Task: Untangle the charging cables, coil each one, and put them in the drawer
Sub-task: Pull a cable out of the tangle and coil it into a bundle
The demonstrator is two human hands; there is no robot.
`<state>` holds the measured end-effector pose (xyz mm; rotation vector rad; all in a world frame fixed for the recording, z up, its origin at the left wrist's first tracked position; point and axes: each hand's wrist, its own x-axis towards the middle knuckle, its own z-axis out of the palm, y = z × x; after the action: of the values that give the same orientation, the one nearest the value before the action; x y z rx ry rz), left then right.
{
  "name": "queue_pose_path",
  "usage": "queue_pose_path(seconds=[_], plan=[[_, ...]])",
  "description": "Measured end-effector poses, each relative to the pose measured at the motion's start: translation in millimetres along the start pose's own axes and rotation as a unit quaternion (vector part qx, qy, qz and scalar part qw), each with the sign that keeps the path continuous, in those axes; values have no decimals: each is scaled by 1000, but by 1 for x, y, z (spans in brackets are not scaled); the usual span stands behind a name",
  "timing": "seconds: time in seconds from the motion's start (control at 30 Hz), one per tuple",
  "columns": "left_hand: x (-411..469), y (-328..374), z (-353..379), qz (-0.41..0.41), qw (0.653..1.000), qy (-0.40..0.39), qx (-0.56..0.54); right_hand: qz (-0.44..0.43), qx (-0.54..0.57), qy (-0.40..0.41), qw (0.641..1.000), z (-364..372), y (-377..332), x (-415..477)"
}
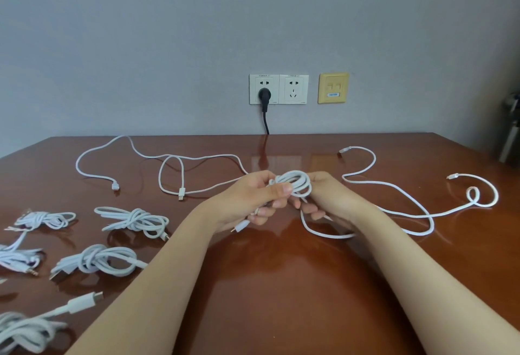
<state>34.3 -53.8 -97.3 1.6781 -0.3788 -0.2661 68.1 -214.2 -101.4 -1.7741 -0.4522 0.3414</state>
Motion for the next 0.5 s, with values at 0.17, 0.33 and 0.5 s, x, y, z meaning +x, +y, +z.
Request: queue_pose_path(seconds=[0.17,0.33,0.5], plan=[[8,-8,-2,-2,996,82,-32,-46,-181,77,979,10,1,4],[13,-10,-7,14,984,174,-46,-71,-385,58,918,22,-3,-1],[17,-12,-8,-2,969,246,11,-142,-484,88,859,33,-12,-9]])
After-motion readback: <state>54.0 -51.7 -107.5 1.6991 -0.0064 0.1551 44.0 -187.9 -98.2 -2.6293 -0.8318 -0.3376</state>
